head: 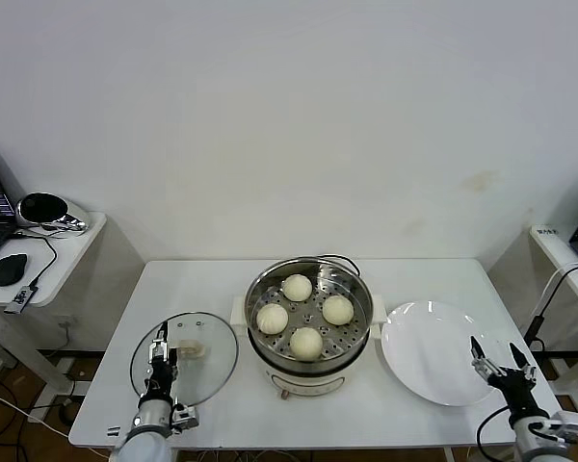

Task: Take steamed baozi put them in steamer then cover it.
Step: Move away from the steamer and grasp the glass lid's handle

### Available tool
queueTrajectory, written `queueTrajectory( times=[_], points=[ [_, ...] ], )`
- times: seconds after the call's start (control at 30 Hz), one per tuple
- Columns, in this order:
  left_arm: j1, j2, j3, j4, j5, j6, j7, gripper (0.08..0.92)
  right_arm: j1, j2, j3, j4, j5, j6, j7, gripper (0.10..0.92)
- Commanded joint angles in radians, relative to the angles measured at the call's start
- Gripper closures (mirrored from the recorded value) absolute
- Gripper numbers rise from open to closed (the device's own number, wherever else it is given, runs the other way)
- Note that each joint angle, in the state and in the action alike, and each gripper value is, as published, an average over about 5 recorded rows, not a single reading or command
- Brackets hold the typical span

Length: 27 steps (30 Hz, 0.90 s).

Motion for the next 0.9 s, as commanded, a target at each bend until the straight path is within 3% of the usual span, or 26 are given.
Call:
queueTrajectory(
  times=[0.03,0.9],
  points=[
    [-0.036,-0.011,0.007,0.042,-0.009,0.020,-0.008,0.177,-0.002,0.000,0.002,-0.004,-0.009,0.004,-0.001,0.203],
    [-0.119,-0.013,0.011,0.167,-0.081,0.001,-0.088,0.183,0.012,0.015,-0.015,-0.034,-0.033,0.011,-0.006,0.203]
  ],
)
